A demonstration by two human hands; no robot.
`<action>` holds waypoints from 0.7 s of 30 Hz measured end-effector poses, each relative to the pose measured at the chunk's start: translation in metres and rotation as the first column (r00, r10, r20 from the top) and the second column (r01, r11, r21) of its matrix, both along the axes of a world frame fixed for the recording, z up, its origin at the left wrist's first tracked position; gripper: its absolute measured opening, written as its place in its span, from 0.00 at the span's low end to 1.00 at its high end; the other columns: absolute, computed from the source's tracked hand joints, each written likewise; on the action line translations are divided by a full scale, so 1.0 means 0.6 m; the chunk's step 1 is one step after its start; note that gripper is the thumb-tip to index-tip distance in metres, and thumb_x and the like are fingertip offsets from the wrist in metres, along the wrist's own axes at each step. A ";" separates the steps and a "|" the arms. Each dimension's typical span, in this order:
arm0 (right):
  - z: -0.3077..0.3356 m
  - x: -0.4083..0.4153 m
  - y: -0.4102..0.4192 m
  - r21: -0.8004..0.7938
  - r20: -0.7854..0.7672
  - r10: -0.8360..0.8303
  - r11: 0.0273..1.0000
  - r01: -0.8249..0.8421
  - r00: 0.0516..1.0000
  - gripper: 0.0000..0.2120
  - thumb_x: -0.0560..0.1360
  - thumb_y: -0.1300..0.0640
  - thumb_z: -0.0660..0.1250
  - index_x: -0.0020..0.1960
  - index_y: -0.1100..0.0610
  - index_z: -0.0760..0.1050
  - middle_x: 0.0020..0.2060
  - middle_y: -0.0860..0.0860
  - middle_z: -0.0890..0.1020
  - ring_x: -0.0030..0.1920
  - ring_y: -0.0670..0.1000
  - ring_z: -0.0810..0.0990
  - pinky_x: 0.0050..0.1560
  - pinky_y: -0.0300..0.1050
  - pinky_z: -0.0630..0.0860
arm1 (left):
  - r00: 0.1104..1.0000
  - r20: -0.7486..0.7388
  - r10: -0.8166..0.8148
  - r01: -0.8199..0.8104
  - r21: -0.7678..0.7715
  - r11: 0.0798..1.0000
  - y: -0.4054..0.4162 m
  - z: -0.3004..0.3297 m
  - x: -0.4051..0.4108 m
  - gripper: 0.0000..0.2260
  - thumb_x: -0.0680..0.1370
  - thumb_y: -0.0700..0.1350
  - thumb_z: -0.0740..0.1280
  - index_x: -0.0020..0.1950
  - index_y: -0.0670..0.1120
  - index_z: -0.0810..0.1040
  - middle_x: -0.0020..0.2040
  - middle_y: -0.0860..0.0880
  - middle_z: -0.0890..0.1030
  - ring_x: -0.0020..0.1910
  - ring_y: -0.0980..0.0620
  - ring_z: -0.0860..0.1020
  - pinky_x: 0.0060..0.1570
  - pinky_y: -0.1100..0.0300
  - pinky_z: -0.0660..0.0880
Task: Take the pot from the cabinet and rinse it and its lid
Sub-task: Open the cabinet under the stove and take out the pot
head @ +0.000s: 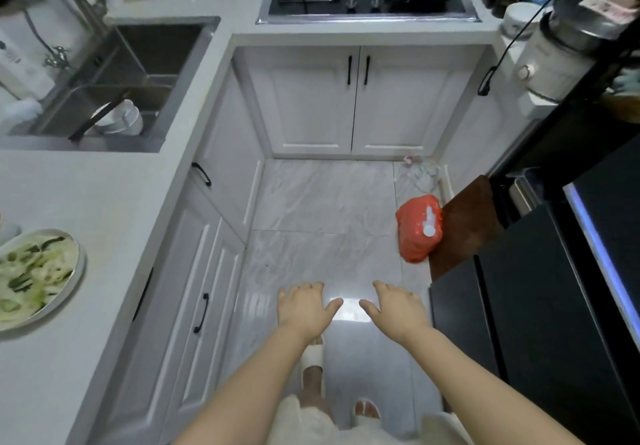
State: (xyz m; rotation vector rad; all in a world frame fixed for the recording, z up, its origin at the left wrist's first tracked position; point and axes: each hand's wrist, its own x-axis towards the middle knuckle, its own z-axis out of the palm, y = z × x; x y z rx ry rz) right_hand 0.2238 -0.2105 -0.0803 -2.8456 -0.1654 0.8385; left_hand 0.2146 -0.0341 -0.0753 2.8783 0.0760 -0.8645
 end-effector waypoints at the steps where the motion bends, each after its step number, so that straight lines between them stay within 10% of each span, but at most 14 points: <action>1: 0.001 0.015 0.007 -0.014 -0.003 -0.004 1.000 0.004 1.000 0.26 0.78 0.41 0.52 0.68 0.56 0.64 0.64 0.54 0.75 0.64 0.57 0.72 0.62 0.51 0.67 | 1.000 0.006 -0.012 0.012 -0.002 1.000 0.009 0.000 0.017 0.28 0.77 0.64 0.51 0.71 0.49 0.66 0.67 0.46 0.74 0.66 0.45 0.71 0.66 0.48 0.61; 21: 0.015 0.323 0.070 0.006 0.009 -0.076 0.997 0.076 0.997 0.23 0.78 0.41 0.52 0.60 0.57 0.72 0.55 0.55 0.79 0.54 0.56 0.78 0.47 0.47 0.74 | 0.997 0.003 -0.073 0.073 -0.089 0.993 0.075 -0.001 0.329 0.29 0.77 0.65 0.54 0.72 0.49 0.64 0.65 0.49 0.76 0.62 0.47 0.76 0.55 0.54 0.73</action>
